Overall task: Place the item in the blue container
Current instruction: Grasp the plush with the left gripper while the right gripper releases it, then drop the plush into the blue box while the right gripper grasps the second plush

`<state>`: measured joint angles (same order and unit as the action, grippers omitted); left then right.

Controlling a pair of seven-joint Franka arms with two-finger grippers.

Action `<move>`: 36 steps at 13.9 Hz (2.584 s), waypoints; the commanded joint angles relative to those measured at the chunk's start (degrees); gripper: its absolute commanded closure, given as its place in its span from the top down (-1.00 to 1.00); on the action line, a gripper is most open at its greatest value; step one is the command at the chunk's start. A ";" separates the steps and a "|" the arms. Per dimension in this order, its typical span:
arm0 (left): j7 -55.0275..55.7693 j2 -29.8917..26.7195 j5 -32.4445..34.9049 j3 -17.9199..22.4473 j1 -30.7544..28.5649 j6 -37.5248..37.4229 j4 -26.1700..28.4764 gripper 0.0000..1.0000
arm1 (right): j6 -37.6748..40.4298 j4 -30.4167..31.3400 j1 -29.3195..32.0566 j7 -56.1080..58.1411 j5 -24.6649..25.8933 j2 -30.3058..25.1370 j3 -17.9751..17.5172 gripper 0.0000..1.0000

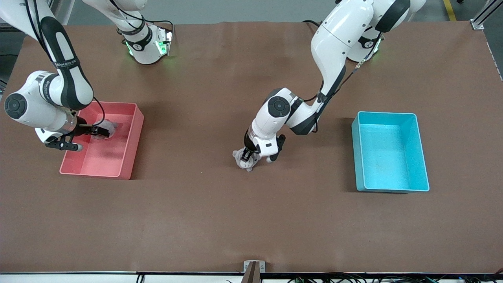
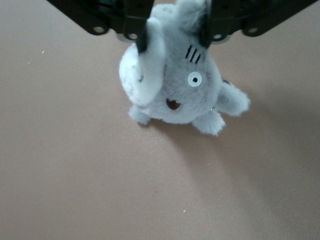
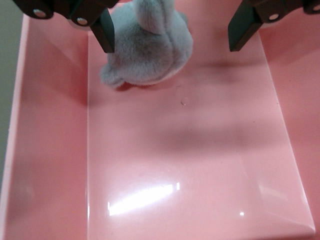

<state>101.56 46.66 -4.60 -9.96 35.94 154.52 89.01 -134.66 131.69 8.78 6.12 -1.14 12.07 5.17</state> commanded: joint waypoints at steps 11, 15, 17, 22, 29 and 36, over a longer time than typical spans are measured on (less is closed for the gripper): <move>-25.91 -27.30 2.32 3.01 -17.54 -28.99 8.26 -1.00 | -2.89 1.20 3.35 0.21 0.62 4.02 -1.31 -0.64; -48.43 -32.68 2.32 3.01 -28.52 -32.78 17.84 -0.94 | -0.26 -0.11 2.91 -0.31 0.62 3.32 -1.39 -0.99; -55.38 -31.99 2.32 3.10 -32.58 -32.79 19.96 -0.96 | 5.43 -3.35 2.82 -0.67 0.53 2.35 -1.57 -0.99; -70.77 -28.03 2.58 3.10 -41.90 -31.91 20.15 -0.94 | 26.60 -18.63 -1.90 -8.71 0.44 1.29 -1.75 -0.99; -72.73 -26.88 2.76 3.10 -43.14 -32.09 17.87 1.00 | 30.27 -28.16 -20.96 -40.52 -7.28 2.17 -1.75 -0.99; -71.07 -27.32 2.14 2.13 -37.62 -53.00 -0.42 1.00 | 10.85 -37.10 -39.69 -72.60 -9.32 17.52 -1.66 -0.99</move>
<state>28.98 18.71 -2.96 -7.74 -4.77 103.86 91.31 -122.05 101.28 -27.19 -59.31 -9.68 22.81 2.67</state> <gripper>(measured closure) 0.000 0.731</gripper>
